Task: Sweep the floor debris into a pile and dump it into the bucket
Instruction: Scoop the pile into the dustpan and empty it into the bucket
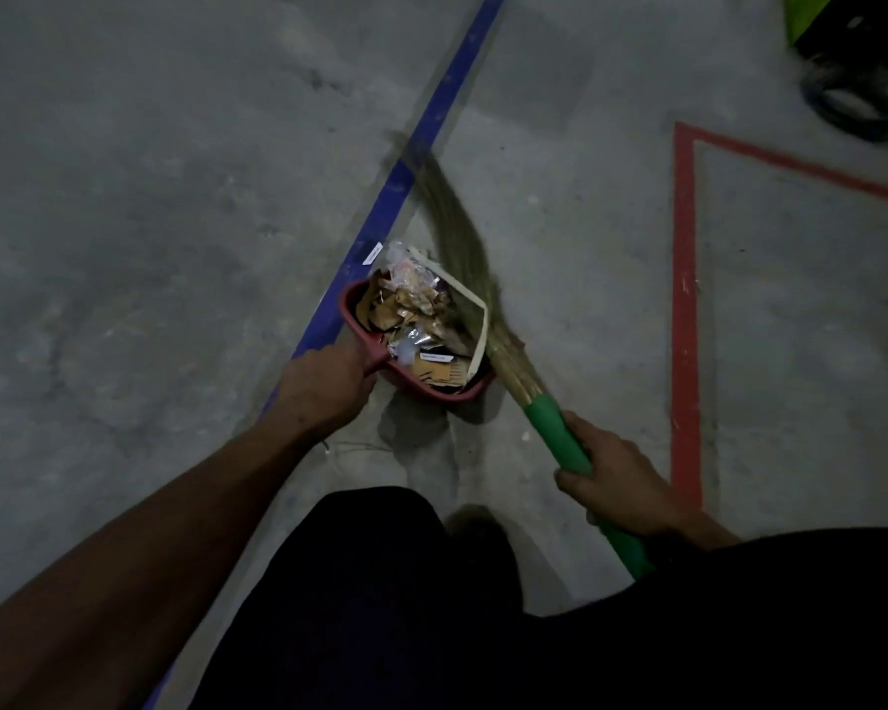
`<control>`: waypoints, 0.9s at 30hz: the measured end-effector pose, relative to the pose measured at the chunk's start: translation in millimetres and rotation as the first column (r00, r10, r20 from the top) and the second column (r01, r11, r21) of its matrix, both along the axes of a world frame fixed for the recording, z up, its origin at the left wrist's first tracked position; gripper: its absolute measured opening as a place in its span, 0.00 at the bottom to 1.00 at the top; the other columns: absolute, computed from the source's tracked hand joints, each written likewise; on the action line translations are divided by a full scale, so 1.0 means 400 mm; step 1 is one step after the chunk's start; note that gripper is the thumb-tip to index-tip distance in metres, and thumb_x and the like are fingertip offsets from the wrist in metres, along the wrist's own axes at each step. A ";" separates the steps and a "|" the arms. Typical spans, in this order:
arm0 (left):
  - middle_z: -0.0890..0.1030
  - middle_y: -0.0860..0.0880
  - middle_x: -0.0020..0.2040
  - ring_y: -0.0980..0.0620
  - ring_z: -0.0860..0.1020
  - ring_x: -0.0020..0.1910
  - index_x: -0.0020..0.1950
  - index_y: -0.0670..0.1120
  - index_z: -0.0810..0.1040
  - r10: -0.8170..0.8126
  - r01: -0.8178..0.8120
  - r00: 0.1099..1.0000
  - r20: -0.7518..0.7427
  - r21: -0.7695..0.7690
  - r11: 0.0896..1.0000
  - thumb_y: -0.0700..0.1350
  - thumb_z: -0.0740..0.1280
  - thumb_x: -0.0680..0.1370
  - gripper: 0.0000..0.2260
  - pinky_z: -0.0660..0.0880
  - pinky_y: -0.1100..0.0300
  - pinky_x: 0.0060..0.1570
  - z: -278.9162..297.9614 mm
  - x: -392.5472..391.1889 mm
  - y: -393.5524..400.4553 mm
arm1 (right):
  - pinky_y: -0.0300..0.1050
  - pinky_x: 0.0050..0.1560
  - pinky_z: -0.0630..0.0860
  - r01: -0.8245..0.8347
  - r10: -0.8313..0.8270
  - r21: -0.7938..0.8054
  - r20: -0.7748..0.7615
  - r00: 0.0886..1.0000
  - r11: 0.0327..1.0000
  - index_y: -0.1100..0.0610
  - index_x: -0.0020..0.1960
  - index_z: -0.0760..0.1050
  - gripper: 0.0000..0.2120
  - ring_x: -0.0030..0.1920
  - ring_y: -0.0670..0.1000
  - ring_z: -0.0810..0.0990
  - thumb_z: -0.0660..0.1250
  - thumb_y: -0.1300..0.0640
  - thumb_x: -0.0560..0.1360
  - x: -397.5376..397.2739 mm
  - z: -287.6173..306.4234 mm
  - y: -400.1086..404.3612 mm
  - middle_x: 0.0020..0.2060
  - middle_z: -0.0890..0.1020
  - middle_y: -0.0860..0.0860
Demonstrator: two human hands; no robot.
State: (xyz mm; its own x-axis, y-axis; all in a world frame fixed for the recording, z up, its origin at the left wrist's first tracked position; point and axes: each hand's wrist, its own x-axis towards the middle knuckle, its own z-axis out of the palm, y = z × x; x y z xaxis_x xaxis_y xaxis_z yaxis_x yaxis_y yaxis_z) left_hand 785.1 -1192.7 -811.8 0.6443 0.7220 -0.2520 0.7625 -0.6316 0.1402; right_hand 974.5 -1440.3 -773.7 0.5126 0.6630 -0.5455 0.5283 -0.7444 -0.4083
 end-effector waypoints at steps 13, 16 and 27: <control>0.80 0.42 0.48 0.41 0.79 0.45 0.60 0.43 0.69 0.089 -0.079 0.985 0.147 -0.071 0.994 0.56 0.59 0.80 0.18 0.68 0.54 0.38 -0.051 -0.076 -0.026 | 0.49 0.31 0.81 0.102 -0.115 0.153 0.079 0.990 0.983 0.45 0.78 0.59 0.37 0.27 0.55 0.82 0.71 0.57 0.74 0.099 0.040 0.005 0.54 0.80 0.55; 0.80 0.41 0.49 0.39 0.79 0.46 0.59 0.43 0.71 0.111 -0.107 0.979 0.170 -0.034 0.994 0.56 0.59 0.80 0.18 0.68 0.54 0.39 -0.054 -0.123 -0.021 | 0.53 0.33 0.83 0.087 -0.103 0.159 0.097 0.990 0.983 0.46 0.78 0.58 0.37 0.28 0.55 0.83 0.71 0.57 0.74 0.116 0.044 0.057 0.58 0.79 0.55; 0.80 0.39 0.50 0.37 0.79 0.48 0.56 0.44 0.72 0.244 -0.246 0.966 0.083 0.012 0.969 0.57 0.62 0.79 0.17 0.72 0.52 0.41 -0.053 -0.290 0.008 | 0.50 0.37 0.83 -0.037 0.028 0.064 0.138 0.990 0.997 0.49 0.79 0.57 0.36 0.30 0.55 0.83 0.69 0.55 0.75 0.100 0.019 0.245 0.62 0.77 0.57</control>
